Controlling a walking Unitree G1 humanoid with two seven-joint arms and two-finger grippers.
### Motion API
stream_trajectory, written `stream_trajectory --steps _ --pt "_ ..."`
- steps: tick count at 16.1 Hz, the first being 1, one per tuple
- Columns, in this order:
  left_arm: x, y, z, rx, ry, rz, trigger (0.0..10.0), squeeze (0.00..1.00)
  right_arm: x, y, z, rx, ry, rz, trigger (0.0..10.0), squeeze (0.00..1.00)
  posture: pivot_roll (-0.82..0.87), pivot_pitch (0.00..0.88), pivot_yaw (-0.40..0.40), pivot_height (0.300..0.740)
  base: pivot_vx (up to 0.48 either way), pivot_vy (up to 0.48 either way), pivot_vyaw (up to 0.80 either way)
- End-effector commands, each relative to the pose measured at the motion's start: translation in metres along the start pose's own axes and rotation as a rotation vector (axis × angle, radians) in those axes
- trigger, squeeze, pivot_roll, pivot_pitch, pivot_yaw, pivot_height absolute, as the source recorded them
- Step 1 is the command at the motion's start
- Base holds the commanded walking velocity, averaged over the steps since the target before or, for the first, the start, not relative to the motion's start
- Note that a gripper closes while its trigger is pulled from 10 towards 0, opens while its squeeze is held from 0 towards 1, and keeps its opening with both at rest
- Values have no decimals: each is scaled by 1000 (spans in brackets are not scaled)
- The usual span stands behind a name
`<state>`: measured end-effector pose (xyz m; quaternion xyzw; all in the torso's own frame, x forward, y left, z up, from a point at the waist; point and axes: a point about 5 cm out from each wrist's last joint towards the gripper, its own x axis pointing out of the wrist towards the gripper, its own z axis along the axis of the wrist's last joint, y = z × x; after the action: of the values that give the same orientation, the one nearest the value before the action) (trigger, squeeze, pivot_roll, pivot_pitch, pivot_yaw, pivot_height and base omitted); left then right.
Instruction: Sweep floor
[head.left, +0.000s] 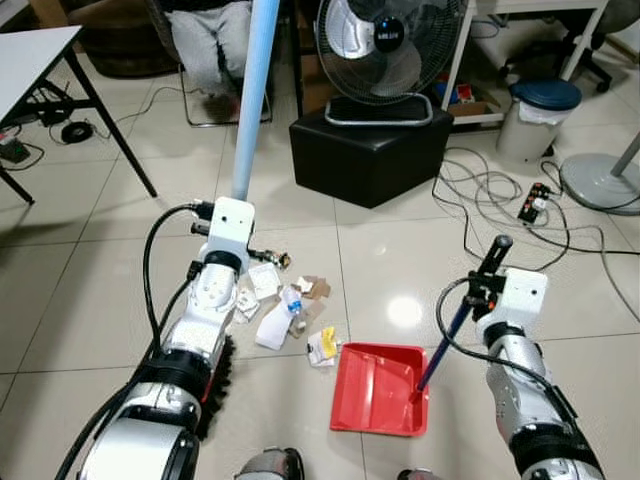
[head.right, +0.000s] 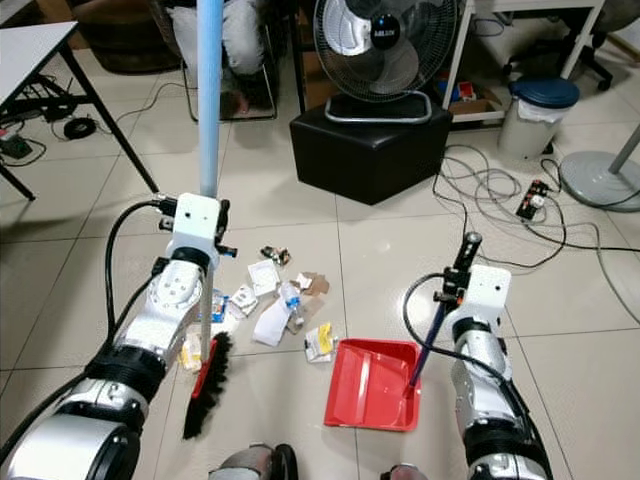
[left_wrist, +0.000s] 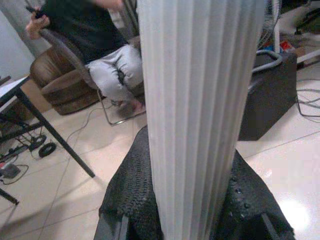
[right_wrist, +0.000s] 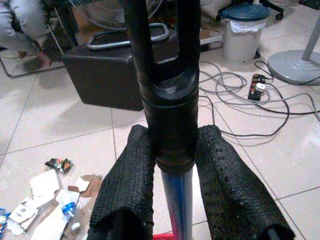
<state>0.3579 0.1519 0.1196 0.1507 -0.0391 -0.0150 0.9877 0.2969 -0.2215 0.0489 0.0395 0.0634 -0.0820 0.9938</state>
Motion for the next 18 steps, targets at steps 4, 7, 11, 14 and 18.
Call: stream_trajectory --steps 4,7,11,14,18 --pt "-7 8 6 0 -62 -13 10000 0 -14 1 -5 5 -16 -5 10000 0 -2 208 166 740 0 0 0" --pt "-11 13 2 -34 -37 -14 10000 0 -22 -7 -6 -13 -16 -20 10000 0 -8 229 181 740 0 0 0" --pt "10 44 24 -78 -73 86 10000 0 -9 -54 45 -131 -139 -77 10000 0 -22 229 171 740 0 0 0" --pt "20 50 39 -95 -113 121 10000 0 5 -72 96 -199 -258 -97 10000 0 -34 212 156 740 0 0 0" --pt "20 45 37 -102 -114 121 10000 0 9 -64 103 -236 -276 -56 10000 0 -38 196 143 740 0 0 0"
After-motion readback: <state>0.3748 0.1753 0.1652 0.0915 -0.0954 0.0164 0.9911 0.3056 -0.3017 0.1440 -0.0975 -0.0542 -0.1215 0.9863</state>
